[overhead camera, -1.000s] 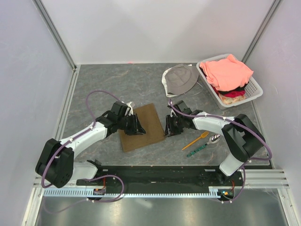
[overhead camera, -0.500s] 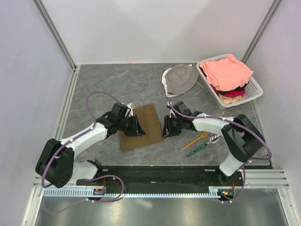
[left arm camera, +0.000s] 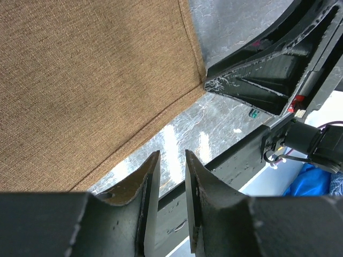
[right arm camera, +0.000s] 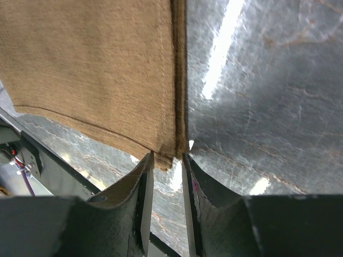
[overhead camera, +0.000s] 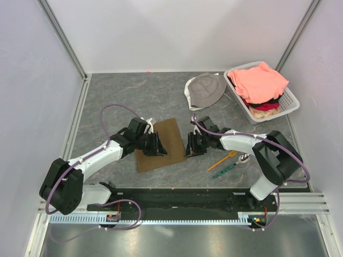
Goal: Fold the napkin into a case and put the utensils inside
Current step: Fold the top corner of the square-folded napkin at the center of the board.
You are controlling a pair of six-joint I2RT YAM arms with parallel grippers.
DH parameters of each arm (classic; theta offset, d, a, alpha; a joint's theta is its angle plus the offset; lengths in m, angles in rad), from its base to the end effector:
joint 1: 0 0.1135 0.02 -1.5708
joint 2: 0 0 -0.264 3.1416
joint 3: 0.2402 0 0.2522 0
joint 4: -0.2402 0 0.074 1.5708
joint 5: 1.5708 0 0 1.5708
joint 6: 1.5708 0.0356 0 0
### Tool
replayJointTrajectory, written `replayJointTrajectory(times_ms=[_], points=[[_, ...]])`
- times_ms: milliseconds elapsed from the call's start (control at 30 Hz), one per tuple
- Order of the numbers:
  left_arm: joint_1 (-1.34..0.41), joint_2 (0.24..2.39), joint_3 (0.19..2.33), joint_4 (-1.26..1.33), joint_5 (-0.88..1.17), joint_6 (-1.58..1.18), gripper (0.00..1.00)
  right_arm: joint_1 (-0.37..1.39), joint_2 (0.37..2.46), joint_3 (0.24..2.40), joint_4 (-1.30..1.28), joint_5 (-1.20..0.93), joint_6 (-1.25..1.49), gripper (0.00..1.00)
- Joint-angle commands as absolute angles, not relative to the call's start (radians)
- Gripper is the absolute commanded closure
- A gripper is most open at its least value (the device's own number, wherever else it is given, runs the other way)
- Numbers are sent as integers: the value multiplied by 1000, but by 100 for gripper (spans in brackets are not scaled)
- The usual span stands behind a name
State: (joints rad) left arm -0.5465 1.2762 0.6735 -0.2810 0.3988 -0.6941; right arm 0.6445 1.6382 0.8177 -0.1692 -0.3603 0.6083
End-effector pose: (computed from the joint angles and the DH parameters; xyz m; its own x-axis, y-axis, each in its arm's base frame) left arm 0.2038 -0.1401 0.1941 -0.9486 -0.1129 -0.2955 0.1074 0.7638 -0.6365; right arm 0.2384 0.1948 0.1489 -0.9580 -0.0510 -0.2821 -0.2065 0.8055 0.5555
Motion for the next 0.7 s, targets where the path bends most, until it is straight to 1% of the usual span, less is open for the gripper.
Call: replayJointTrajectory(times_ms=[0,300,567,667], points=[[-554,1253,692,-247,405,-676,68,650,1606,796,-143,-353,618,66],[-561,1253,693,-242,411,-680,71,661,1638,801,-123,-347,626,67],[-566,1256,693,-236,410,-670,70,661,1606,815,-153,-334,630,76],[-577,1259,699,-219,414,-669,69,661,1591,824,-170,-331,626,83]])
